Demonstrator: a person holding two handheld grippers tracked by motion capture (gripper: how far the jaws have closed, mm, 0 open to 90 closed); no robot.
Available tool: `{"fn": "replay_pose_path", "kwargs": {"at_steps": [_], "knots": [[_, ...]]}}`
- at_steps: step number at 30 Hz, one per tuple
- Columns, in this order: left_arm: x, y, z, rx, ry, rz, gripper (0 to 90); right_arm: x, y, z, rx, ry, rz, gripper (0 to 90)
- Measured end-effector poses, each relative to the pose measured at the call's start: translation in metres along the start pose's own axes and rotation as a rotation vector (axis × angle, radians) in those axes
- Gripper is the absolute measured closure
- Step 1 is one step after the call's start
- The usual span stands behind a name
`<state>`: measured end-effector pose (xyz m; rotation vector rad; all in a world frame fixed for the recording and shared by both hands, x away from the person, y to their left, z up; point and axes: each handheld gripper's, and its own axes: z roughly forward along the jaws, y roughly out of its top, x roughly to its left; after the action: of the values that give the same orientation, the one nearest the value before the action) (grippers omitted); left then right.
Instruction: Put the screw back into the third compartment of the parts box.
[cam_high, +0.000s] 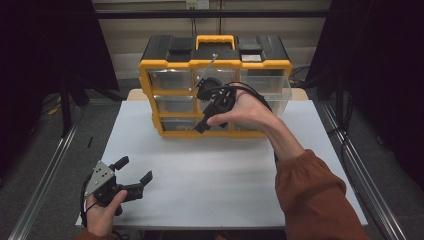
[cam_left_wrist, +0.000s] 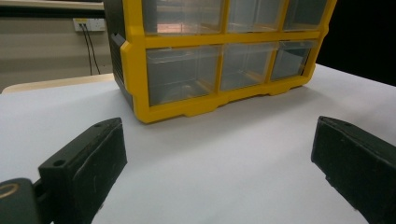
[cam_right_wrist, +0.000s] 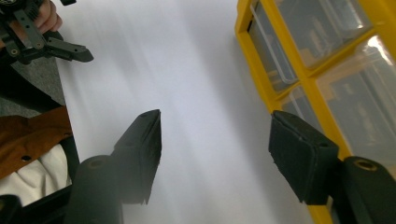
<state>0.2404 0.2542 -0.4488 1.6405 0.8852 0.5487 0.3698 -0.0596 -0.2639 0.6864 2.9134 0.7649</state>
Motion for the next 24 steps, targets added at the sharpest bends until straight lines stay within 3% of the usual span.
{"fn": "replay_pose_path", "kwargs": {"at_steps": [11, 18, 24], "knots": [[0.000, 0.000, 0.000, 0.001, -0.001, -0.001, 3.2, 0.012, -0.018, 0.038, 0.037, -0.001, -0.022, 25.3], [0.000, 0.000, 0.000, 0.002, -0.001, 0.000, 3.2, 0.011, -0.032, 0.058, 0.038, 0.002, 0.006, 19.5], [0.000, 0.000, 0.000, 0.001, 0.000, 0.000, 3.2, 0.011, -0.045, 0.074, 0.012, -0.022, 0.025, 15.2]]}}
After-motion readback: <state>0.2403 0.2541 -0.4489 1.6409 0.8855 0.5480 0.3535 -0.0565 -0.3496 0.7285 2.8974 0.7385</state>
